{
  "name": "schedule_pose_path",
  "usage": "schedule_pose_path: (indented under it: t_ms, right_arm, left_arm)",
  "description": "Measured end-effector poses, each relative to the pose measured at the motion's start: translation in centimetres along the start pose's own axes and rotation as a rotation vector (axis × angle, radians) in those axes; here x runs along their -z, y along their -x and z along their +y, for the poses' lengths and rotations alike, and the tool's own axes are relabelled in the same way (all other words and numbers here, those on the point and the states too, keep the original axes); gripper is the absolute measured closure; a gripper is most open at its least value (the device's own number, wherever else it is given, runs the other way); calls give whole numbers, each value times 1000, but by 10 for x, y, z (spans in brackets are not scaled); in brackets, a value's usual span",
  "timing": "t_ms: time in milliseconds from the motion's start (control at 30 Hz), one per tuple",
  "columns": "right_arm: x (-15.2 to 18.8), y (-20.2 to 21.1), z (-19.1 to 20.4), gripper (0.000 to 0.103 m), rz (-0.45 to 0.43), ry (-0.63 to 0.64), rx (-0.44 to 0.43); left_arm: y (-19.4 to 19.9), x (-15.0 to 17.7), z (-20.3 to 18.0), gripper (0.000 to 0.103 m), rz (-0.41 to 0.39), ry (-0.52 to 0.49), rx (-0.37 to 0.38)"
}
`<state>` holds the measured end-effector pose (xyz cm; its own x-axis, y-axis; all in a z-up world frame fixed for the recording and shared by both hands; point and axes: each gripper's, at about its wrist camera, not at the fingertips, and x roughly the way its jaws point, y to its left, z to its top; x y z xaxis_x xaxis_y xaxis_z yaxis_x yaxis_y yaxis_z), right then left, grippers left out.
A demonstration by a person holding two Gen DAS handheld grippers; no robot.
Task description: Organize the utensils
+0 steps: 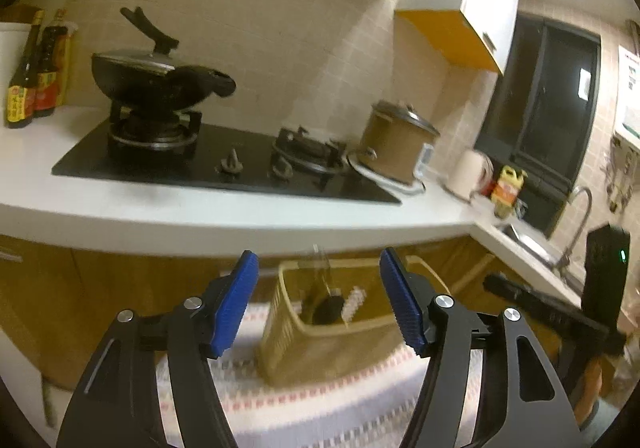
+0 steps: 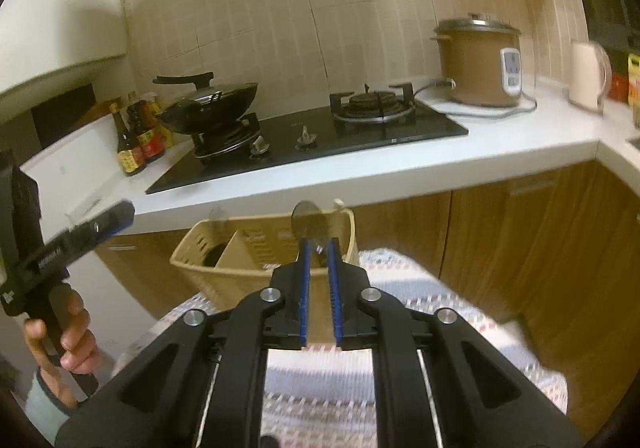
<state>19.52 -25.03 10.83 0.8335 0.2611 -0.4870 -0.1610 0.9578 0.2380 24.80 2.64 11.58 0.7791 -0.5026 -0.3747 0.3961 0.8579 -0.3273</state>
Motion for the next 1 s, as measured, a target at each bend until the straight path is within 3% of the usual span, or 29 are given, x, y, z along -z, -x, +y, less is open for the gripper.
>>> schedule_pose_path:
  t_ms: [33, 133, 167, 200, 300, 400, 633, 800, 1000]
  right_arm:
    - [1, 6, -1, 87, 7, -9, -5]
    - [6, 26, 2, 65, 18, -23, -16]
    - [7, 31, 3, 52, 21, -26, -13]
    - [9, 38, 5, 49, 28, -31, -4]
    - [13, 49, 8, 49, 76, -53, -5]
    - [23, 50, 9, 49, 189, -99, 64]
    - [59, 37, 0, 49, 396, -211, 14]
    - [94, 11, 1, 49, 544, -250, -6]
    - [124, -16, 16, 49, 648, -223, -8]
  left_arm:
    - [4, 2, -1, 40, 20, -4, 3]
    - [20, 10, -5, 40, 78, -17, 25]
    - [26, 14, -8, 40, 100, -26, 29]
    - [30, 17, -10, 39, 119, -35, 32]
    - [39, 29, -15, 39, 189, -63, 24]
    - [41, 45, -19, 39, 291, -94, -14]
    - [29, 104, -21, 39, 549, -152, 14]
    - [16, 145, -20, 44, 677, -209, 13]
    - [3, 176, -27, 54, 791, -277, 21]
